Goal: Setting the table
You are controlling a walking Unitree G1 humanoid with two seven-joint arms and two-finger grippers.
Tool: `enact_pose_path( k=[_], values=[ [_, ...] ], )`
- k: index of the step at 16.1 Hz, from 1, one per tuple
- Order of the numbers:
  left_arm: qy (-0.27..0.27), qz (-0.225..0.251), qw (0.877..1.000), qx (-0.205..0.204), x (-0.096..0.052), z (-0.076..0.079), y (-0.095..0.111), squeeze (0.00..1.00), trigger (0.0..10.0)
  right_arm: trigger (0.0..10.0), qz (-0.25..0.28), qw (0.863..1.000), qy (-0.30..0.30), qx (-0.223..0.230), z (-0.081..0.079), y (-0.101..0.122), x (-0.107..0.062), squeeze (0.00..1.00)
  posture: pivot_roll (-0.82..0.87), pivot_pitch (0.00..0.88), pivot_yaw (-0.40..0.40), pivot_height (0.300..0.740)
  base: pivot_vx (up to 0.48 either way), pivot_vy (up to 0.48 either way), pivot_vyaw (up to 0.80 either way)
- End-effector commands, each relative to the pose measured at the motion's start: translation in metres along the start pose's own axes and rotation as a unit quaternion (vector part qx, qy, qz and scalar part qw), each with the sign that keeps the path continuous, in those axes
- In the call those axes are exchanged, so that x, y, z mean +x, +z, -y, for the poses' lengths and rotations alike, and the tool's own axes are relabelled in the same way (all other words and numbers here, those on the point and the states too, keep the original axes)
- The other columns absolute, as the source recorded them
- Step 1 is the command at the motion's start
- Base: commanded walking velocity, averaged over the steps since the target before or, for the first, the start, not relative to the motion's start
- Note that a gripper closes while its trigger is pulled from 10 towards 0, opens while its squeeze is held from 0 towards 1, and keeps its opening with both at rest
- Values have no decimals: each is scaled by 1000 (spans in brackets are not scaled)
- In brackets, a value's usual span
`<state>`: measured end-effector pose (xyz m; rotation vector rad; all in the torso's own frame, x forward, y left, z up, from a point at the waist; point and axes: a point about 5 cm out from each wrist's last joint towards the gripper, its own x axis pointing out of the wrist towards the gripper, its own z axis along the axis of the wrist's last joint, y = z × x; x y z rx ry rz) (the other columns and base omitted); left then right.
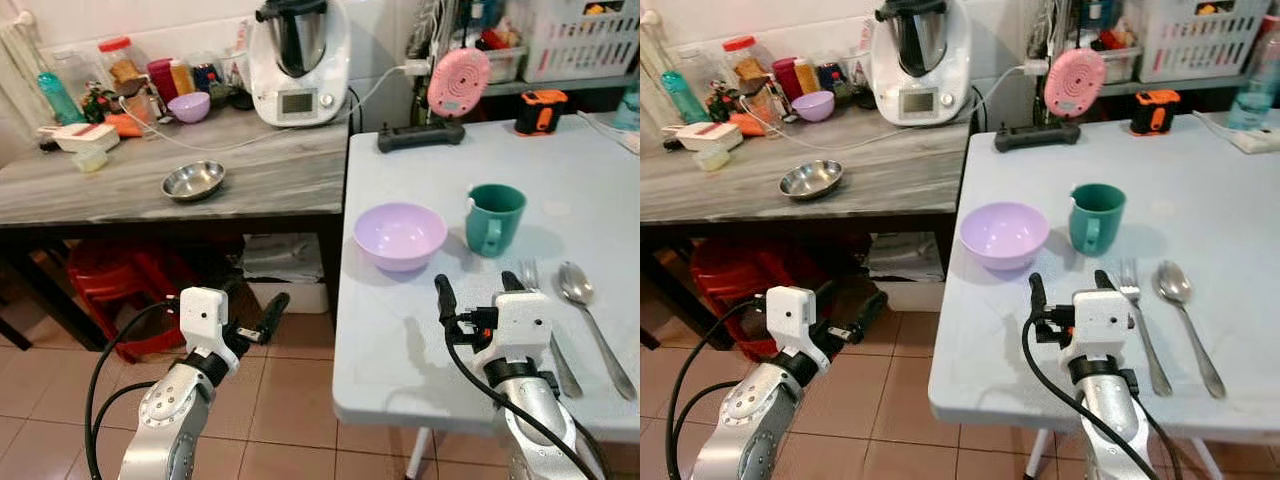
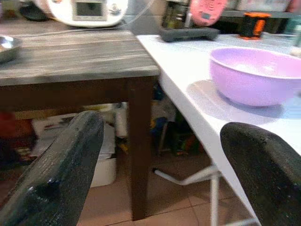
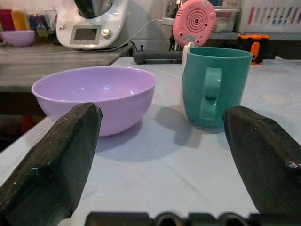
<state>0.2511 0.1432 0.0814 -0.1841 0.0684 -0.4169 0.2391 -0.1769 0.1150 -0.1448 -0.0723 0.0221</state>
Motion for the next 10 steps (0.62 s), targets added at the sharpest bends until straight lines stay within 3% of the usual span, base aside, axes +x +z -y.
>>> enact_pose_path(
  k=[1,2,3,5,10],
  values=[
    [-28,5,1000,-2,-5,1,3,0,10000,10000,16,1000,21,-16,-5,10,7,0,-78,0,142,740,0,0,0],
    [-55,1,998,-6,-7,5,3,0,10000,10000,12,999,30,-28,-3,12,10,0,-79,0,139,740,0,0,0],
    [-83,-15,996,4,-12,7,-1,0,10000,10000,9,996,62,-70,0,18,20,0,-84,0,137,740,0,0,0],
    [-86,-20,996,9,-12,5,-3,0,10000,10000,22,986,110,-120,1,26,32,0,-86,0,137,740,0,0,0],
    [-109,-25,994,13,-13,6,-6,0,10000,10000,-32,973,192,-123,3,26,62,0,-84,0,131,740,0,0,0]
  ],
)
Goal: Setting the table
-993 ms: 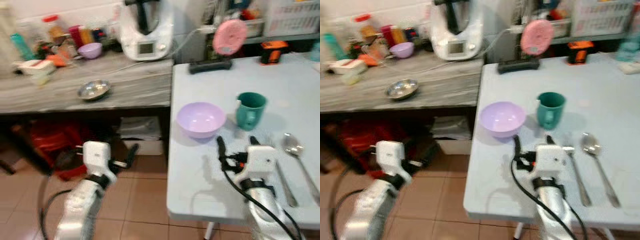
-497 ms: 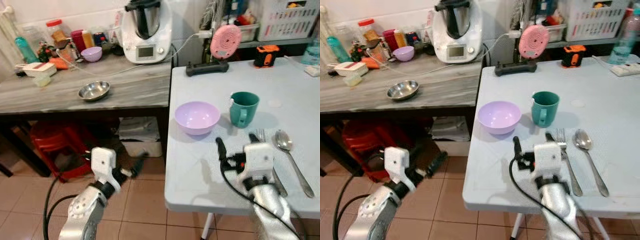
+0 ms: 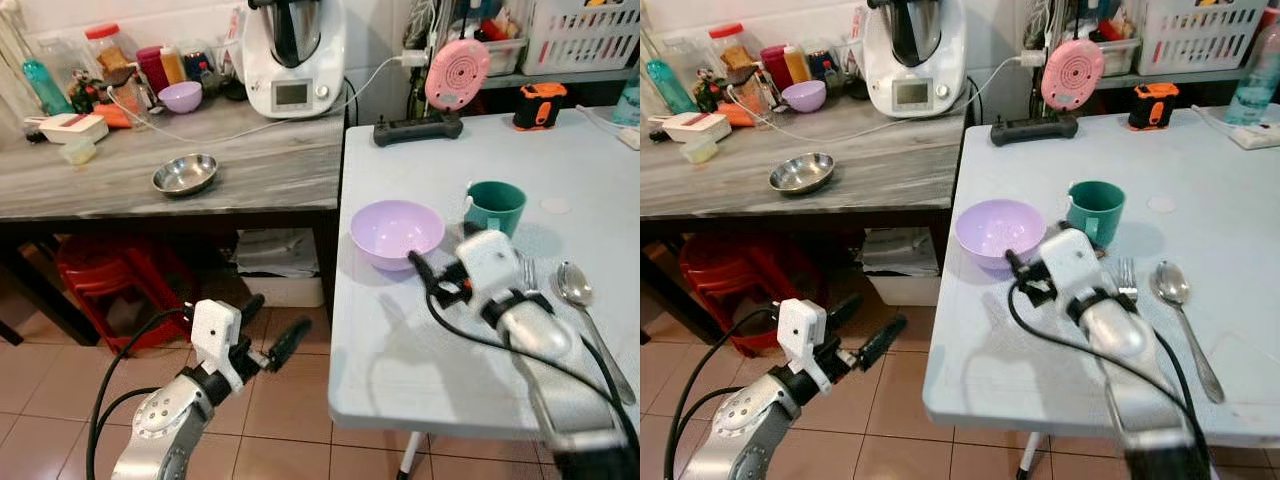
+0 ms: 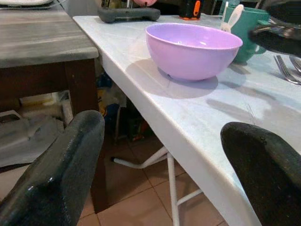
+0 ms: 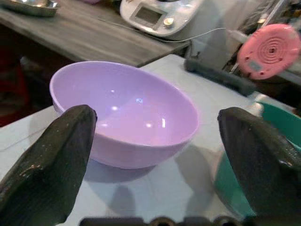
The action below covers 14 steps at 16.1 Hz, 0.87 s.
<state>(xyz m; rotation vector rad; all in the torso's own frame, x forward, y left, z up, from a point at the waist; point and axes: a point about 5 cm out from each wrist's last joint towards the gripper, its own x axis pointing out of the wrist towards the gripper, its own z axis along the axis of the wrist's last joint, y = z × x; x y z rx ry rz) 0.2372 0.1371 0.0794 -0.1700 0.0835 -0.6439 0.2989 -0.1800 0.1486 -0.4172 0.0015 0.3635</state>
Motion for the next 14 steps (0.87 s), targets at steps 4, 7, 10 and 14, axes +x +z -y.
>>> enact_pose_path(
  k=[4,7,10,14],
  values=[
    [-6,-1,1000,9,-4,0,-2,0,10000,10000,-25,995,91,-15,2,0,26,0,-73,8,122,740,0,0,0],
    [-9,0,1000,11,-5,1,-2,0,10000,10000,-33,990,131,-34,-1,4,37,0,-70,8,118,740,0,0,0],
    [-8,0,1000,11,-5,2,-3,0,10000,10000,-42,979,183,-74,-6,7,51,0,-66,9,115,740,0,0,0],
    [-9,-7,1000,9,-5,4,-5,0,10000,3882,-56,962,214,-159,-1,5,62,0,-66,10,115,740,0,0,0]
  ],
)
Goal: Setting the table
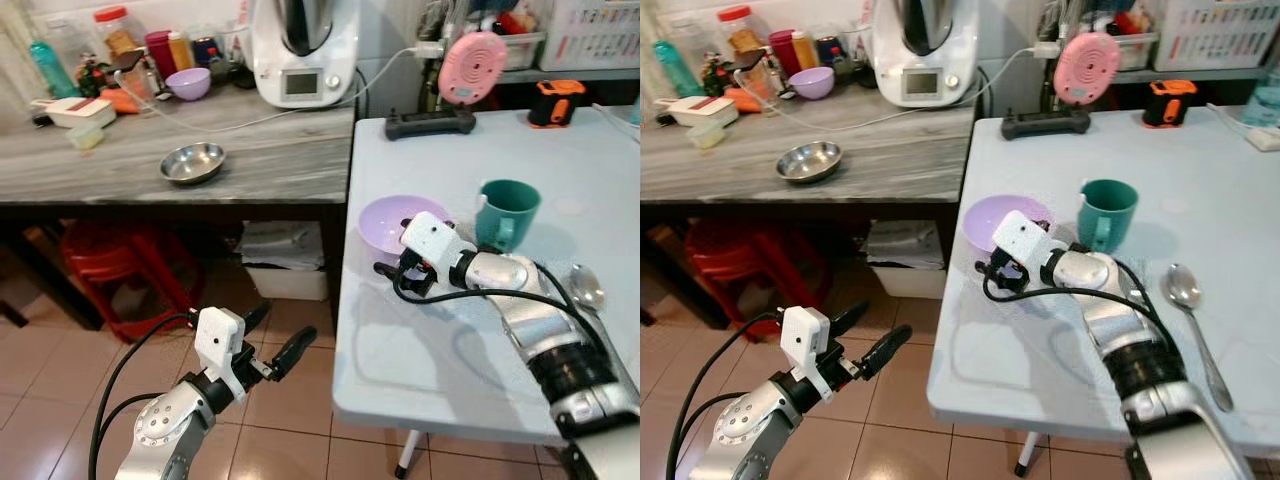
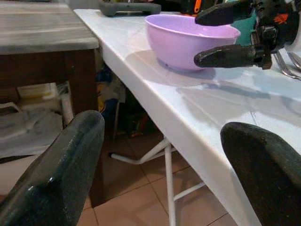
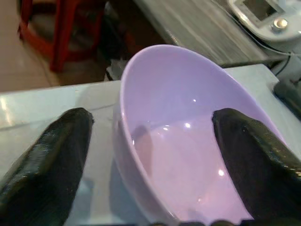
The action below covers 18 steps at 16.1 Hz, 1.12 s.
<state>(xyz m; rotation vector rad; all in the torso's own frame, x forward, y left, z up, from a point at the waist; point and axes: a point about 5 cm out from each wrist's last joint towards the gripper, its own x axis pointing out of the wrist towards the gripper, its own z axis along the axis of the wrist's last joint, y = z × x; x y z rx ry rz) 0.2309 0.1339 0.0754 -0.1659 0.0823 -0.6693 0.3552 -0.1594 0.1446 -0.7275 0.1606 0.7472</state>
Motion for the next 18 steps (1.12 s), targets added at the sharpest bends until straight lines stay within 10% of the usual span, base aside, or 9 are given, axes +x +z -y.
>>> enact_pose_path(
  k=[1,18],
  values=[
    [3,-8,1000,6,-2,-1,-1,0,10000,0,-3,1000,17,-24,2,2,4,0,-66,10,115,740,0,0,0],
    [-18,-15,1000,10,0,-2,-1,0,10000,0,-1,998,40,-54,-6,-13,1,0,-54,0,136,740,0,0,0]
  ],
)
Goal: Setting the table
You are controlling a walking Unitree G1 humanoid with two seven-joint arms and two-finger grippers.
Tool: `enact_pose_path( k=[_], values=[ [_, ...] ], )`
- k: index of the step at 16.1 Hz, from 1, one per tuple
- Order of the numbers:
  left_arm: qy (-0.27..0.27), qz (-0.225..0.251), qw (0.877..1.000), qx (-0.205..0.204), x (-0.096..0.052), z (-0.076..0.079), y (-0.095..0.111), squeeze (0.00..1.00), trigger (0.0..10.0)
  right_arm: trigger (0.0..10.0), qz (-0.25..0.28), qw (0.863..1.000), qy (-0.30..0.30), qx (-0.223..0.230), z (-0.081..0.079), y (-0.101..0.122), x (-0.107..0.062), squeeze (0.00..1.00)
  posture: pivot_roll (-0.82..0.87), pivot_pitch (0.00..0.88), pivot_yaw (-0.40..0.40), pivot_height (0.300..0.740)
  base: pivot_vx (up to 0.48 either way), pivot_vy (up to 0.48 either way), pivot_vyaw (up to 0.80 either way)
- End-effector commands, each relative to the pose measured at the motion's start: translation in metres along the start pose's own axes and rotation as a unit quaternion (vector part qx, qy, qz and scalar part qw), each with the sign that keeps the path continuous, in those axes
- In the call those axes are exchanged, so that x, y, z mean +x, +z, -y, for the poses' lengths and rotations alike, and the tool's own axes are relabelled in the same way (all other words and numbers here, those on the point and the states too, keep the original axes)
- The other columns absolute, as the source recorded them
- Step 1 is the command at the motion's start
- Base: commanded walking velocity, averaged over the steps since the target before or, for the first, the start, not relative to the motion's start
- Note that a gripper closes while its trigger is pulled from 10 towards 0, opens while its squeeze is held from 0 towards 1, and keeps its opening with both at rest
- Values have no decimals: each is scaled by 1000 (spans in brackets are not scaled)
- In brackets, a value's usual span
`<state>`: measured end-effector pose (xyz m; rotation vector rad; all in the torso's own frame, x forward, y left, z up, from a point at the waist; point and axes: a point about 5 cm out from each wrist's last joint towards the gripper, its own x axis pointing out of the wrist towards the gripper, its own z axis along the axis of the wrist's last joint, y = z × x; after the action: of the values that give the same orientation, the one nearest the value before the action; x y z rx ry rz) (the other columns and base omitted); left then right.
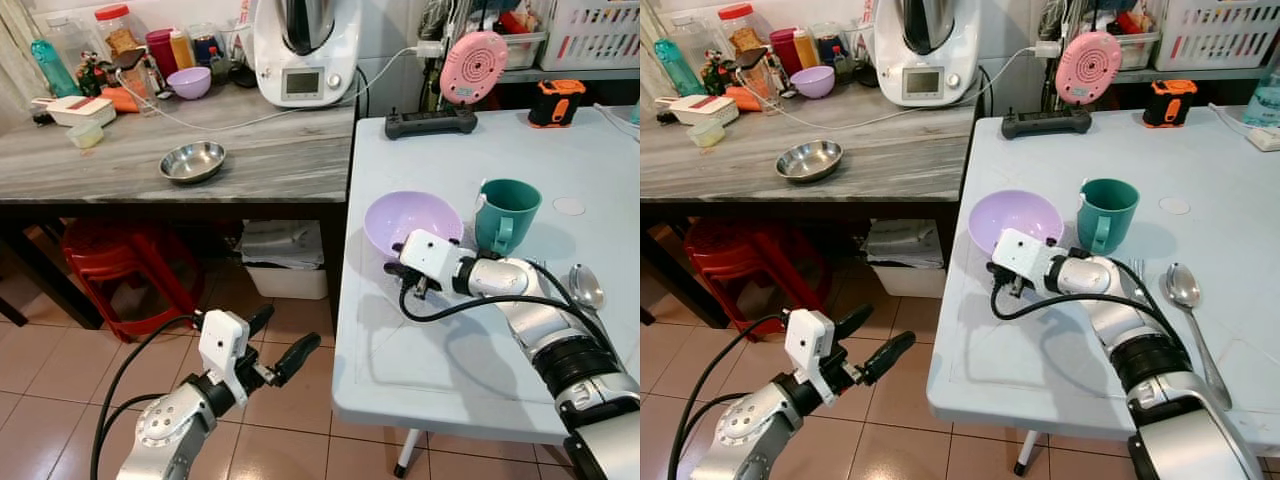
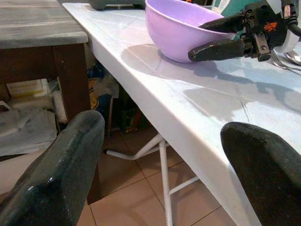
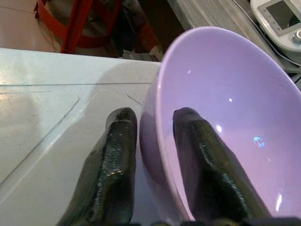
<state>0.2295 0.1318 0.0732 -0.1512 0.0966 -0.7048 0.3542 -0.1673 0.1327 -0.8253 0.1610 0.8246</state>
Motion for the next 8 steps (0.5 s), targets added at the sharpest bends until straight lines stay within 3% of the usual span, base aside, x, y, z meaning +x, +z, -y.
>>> enact_pose_path(
  k=[1,8],
  values=[
    [-2,-7,1000,6,-1,-4,2,0,10000,0,6,1000,5,-3,-4,1,2,0,-53,0,138,740,0,0,0],
    [0,-13,1000,12,-3,-10,2,0,10000,0,27,1000,4,-6,-6,6,5,0,-43,0,148,740,0,0,0]
  ],
)
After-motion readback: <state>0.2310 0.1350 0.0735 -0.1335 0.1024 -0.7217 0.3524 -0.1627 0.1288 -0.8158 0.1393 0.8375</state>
